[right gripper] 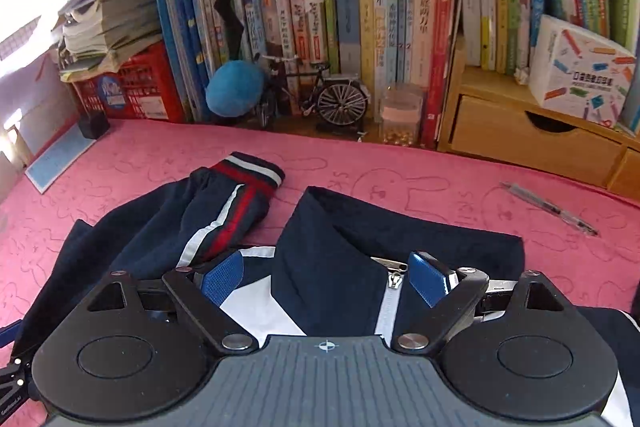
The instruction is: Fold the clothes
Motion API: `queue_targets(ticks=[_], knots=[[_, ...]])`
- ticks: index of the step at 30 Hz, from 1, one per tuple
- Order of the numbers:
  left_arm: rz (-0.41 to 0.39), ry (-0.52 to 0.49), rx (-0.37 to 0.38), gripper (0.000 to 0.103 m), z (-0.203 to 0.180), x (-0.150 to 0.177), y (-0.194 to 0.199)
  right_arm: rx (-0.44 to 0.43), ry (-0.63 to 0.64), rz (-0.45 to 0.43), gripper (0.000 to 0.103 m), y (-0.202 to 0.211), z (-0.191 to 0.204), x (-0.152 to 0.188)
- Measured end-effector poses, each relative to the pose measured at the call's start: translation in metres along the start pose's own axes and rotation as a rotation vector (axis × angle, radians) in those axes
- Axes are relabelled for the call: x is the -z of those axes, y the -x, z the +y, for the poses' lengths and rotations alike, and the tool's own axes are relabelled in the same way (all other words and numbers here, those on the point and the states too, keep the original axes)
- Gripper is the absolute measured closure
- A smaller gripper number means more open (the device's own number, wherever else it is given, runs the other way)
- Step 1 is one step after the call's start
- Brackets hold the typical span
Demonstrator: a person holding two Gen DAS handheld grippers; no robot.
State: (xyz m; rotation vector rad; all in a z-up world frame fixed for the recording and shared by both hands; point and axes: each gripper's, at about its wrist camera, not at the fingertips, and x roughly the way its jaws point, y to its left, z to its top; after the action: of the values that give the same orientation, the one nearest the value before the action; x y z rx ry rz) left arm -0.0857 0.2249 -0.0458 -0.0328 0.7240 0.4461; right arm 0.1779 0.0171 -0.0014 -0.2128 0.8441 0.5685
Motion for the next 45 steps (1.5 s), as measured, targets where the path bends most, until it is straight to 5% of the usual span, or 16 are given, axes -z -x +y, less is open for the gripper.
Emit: queue_targets(ticks=[2,4,7,16,19,22,24,26,28,32,37,42,43,45], knots=[[-0.021,0.026,0.029,0.063,0.007,0.003,-0.001,0.055,-0.009,0.073,0.015,-0.033,0.012,-0.009],[-0.037,0.064,0.061,0.056,0.016,0.007,-0.002,0.071,-0.038,0.114,0.032,-0.052,0.016,-0.014],[-0.056,0.105,0.098,0.049,0.027,0.010,-0.004,0.087,-0.064,0.136,0.094,-0.072,0.022,-0.025],[-0.088,0.219,0.244,0.050,0.039,-0.004,0.004,0.102,-0.055,-0.024,0.095,-0.082,0.039,-0.081],[-0.107,0.199,0.254,0.049,0.041,-0.007,0.022,0.108,-0.051,-0.074,0.092,-0.086,0.044,-0.099],[-0.162,0.164,0.243,0.029,0.047,-0.007,0.050,0.159,0.010,-0.059,0.079,-0.083,0.038,-0.068],[-0.208,0.137,0.249,0.024,0.053,-0.013,0.066,0.185,0.007,-0.136,0.050,-0.060,0.031,-0.047],[-0.244,0.114,0.242,0.015,0.056,-0.026,0.074,0.209,0.006,-0.212,0.000,-0.036,0.024,-0.026],[-0.241,0.082,0.228,0.004,0.056,-0.048,0.067,0.142,0.030,-0.260,0.000,-0.008,0.025,0.004],[-0.191,0.061,0.213,0.001,0.043,-0.103,0.009,0.038,0.072,-0.331,0.000,0.035,0.026,0.056],[0.100,0.084,0.246,0.006,0.004,-0.155,-0.121,0.017,0.104,-0.341,0.000,0.048,0.022,0.097],[0.208,0.021,0.138,0.009,-0.036,-0.159,-0.191,0.066,0.082,-0.390,0.000,0.033,0.025,0.114],[0.221,0.025,0.145,0.017,-0.039,-0.159,-0.197,0.070,0.080,-0.384,0.000,0.030,0.024,0.115],[0.185,0.042,0.154,0.050,-0.041,-0.159,-0.193,0.077,0.076,-0.372,0.000,0.025,0.024,0.118]])
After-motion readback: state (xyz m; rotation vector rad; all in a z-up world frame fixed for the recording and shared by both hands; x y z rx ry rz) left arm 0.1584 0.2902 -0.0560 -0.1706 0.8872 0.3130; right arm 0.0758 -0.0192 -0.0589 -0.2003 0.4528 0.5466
